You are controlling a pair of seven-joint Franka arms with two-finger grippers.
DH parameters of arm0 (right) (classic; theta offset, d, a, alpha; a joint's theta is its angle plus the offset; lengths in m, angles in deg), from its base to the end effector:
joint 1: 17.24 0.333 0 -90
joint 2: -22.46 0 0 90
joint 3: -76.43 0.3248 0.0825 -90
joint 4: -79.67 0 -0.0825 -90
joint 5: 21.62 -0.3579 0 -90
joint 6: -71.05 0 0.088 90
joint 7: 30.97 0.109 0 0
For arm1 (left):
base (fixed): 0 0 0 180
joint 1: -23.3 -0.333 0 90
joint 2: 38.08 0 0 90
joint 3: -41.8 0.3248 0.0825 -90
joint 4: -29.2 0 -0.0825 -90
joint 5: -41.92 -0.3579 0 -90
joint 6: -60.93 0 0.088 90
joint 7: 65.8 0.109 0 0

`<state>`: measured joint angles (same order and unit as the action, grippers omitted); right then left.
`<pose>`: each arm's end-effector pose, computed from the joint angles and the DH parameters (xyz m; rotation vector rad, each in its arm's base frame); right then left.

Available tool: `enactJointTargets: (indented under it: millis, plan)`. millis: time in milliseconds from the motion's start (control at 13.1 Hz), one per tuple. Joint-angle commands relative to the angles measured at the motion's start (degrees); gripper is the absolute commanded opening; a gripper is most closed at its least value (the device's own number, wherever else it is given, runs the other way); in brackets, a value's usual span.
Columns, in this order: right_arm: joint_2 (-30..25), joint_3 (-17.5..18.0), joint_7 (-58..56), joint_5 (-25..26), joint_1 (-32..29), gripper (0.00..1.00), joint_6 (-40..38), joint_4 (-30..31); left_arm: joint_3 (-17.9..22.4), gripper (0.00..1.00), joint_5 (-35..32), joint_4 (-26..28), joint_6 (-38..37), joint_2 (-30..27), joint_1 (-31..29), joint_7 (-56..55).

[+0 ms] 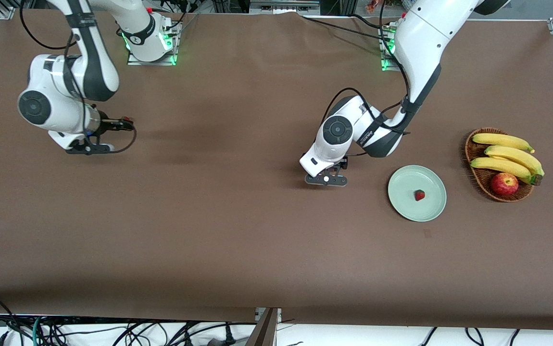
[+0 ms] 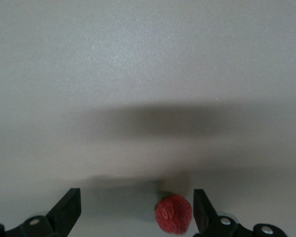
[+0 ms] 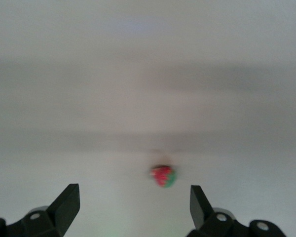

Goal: Collect all strawberries into plate
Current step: 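Grasp the second strawberry with the left gripper while the right gripper reaches, then place the strawberry on the plate while the right gripper grasps the third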

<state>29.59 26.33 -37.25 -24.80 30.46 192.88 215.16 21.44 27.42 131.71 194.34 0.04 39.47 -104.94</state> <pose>0.4503 -0.0180 0.2975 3.0730 0.0298 -0.4948 0.5240 -0.3580 0.2158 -3.1260 0.1168 0.1307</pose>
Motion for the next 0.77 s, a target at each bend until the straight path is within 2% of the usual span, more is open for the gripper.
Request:
enactJointTargets:
  millis: [0, 230, 383, 460, 613, 690]
  plan:
    - [-2.03, -1.84, -1.19, 0.63, 0.90, 0.99, 8.66, 8.45, 0.23, 1.00, -2.20, 0.32, 1.41, 0.37, 0.88, -1.63]
    - [-1.33, -2.01, -1.01, 0.01, -0.33, 0.98, 17.63, 15.14, 0.05, 1.00, -2.29, 0.85, 1.33, 0.37, 1.76, -2.86]
    - [-0.81, -2.01, -1.10, -0.16, -0.68, 0.91, 21.95, 17.79, 0.05, 0.82, -2.38, 0.85, 1.41, 0.54, 2.11, -2.86]
    - [0.07, -2.01, -1.10, -0.17, -0.68, 0.90, 23.01, 18.15, 0.05, 0.56, -2.55, 0.76, 1.41, 0.89, 2.72, -2.86]
    - [1.30, -2.01, -1.10, -0.34, -0.77, 0.82, 25.03, 18.24, 0.14, 0.40, -2.64, 1.11, 1.24, 0.90, 2.90, -2.78]
    - [1.74, -1.93, -1.01, -0.43, -0.94, 0.78, 25.48, 18.32, 0.23, 0.15, -2.73, 1.11, 1.15, 0.72, 2.73, -2.78]
